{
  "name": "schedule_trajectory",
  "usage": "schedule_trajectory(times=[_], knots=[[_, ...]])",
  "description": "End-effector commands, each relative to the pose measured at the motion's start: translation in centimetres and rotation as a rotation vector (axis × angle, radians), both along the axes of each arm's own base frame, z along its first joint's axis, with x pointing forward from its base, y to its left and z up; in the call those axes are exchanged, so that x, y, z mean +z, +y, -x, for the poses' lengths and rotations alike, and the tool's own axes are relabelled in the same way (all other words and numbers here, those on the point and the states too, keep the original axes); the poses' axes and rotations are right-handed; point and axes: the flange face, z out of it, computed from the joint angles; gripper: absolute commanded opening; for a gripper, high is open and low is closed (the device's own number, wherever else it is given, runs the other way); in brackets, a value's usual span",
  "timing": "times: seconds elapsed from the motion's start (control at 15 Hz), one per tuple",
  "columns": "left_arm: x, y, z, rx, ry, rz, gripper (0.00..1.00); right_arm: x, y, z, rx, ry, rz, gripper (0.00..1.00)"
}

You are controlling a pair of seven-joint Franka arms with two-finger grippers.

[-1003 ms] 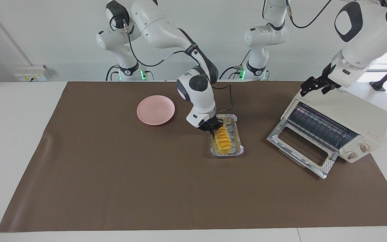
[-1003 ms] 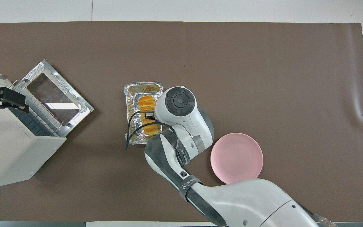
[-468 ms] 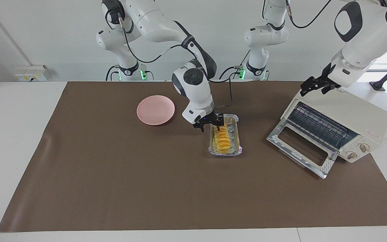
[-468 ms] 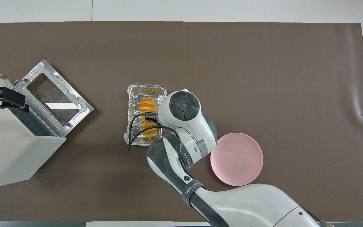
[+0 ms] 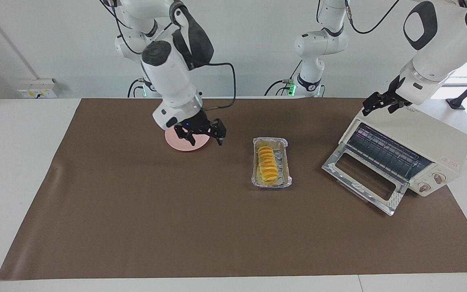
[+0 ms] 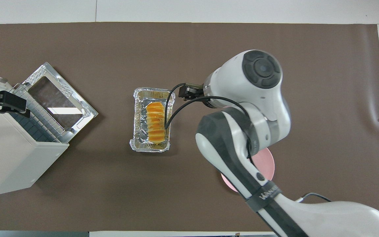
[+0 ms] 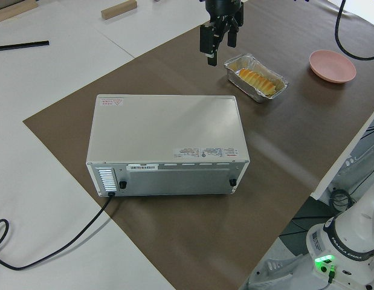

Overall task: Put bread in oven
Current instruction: 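Grasp the foil tray with the left gripper while the right gripper withdraws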

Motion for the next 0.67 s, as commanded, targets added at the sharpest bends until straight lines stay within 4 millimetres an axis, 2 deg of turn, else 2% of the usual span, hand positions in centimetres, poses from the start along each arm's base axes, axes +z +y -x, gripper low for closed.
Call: schedule_trajectory(times=[0.0,0.07,0.13,0.27,0.33,0.47,0.54,0.6], knots=[[0.9,-3.2,0.3,-0.055,-0.07,-0.018,1.0,1.8,-8.1,1.6,0.128,0.017,0.036,1.0],[0.9,-5.2,-0.2,-0.076,-0.106,-0.008,1.0,2.5,-11.0,2.1,0.18,0.004,0.075,1.0],[0.8,-6.9,-0.6,-0.094,-0.122,0.01,1.0,3.2,-12.9,2.6,0.216,0.0,0.098,1.0],[-0.6,-13.3,-1.8,-0.124,-0.12,0.051,1.0,3.9,-16.3,3.5,0.254,0.027,0.107,1.0],[-2.0,-16.4,-2.5,-0.117,-0.1,0.047,1.0,4.3,-17.2,3.9,0.27,0.032,0.123,1.0],[-4.6,-23.9,-3.6,-0.103,-0.117,0.05,1.0,4.8,-17.8,4.5,0.318,0.036,0.18,1.0],[-6.2,-26.5,-3.9,-0.114,-0.135,0.06,1.0,5.4,-18.0,4.7,0.332,0.027,0.196,1.0],[-7.0,-28.2,-4.0,-0.134,-0.165,0.072,1.0,5.8,-18.4,4.8,0.338,0.018,0.2,1.0]])
